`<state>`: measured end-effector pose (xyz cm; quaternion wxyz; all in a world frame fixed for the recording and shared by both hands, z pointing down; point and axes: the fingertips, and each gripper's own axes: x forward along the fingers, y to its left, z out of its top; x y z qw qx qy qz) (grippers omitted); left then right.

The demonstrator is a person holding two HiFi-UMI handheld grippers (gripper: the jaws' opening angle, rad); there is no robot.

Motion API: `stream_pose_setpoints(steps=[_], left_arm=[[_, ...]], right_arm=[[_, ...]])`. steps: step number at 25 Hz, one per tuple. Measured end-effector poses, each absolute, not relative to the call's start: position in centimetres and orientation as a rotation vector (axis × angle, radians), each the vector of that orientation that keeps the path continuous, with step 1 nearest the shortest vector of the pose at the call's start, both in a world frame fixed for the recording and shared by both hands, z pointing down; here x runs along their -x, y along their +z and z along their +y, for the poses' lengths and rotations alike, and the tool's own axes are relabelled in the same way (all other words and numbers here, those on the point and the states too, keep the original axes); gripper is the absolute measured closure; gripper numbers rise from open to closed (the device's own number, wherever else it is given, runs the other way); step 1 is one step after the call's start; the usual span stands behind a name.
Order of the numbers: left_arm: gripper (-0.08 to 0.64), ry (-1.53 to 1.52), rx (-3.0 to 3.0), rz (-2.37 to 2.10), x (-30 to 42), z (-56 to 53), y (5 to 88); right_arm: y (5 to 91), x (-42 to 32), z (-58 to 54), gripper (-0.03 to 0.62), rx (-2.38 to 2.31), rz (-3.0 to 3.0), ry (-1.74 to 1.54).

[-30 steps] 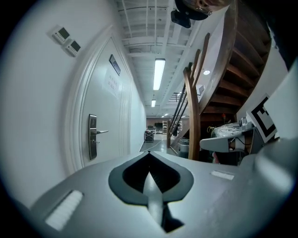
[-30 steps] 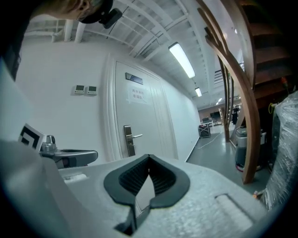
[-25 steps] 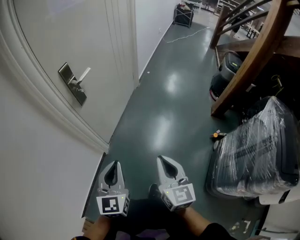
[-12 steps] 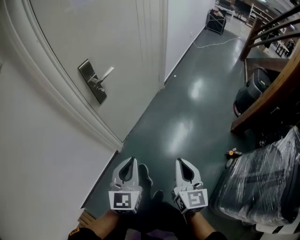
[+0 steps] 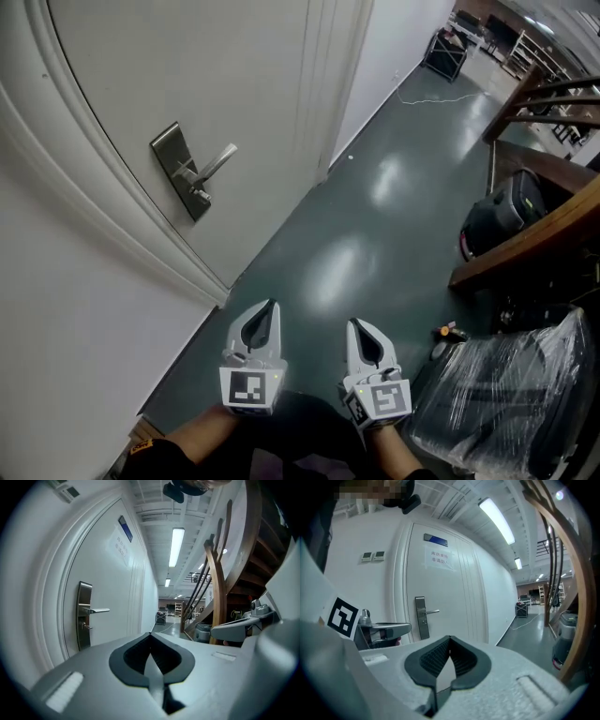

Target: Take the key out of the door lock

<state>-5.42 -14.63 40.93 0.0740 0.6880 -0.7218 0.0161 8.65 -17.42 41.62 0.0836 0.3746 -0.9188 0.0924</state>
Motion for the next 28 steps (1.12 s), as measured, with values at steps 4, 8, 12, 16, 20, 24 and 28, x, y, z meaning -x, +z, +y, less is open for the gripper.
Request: stream_pose_setpoints(steps=[4,8,12,16,20,24,28], left_arm=[[0.543,0.030,-2.038,-2.201,10.0,-17.6,40.8],[0.543,0.016,-2.012,-2.246,14.5,-19.3,40.5],[0.542,-0.023,-1.945,-2.339,19.3,-20.2,39.8],[0.543,-0.010,-1.845,-2.421,23.1,-20.0,39.9],[0.543,-0.021,-1.717,-2.512,26.4,-20.0,40.1],[0.543,0.011,-1.588,-2.599,28.9,-20.4,40.6],[0.541,-0.008,-1.469,-2.660,30.7,-21.3,40.8]], right_arm=[[41.8,-3.5,-20.6,0.600,-1.039,-2.739,0.281],[41.5,1.6,-23.1,0.600,-0.958,-2.763,0.254],[41.6,6.8,-25.1,0.600,-0.849,-2.796,0.277],[41.7,11.5,-26.5,0.600,-0.670,-2.824,0.319],[42.4,16.3,-27.2,0.600,-0.417,-2.840,0.362],[43.6,20.6,-28.3,0.549,-0.172,-2.823,0.466],[44.9,24.1,-29.7,0.534,0.066,-2.759,0.628]])
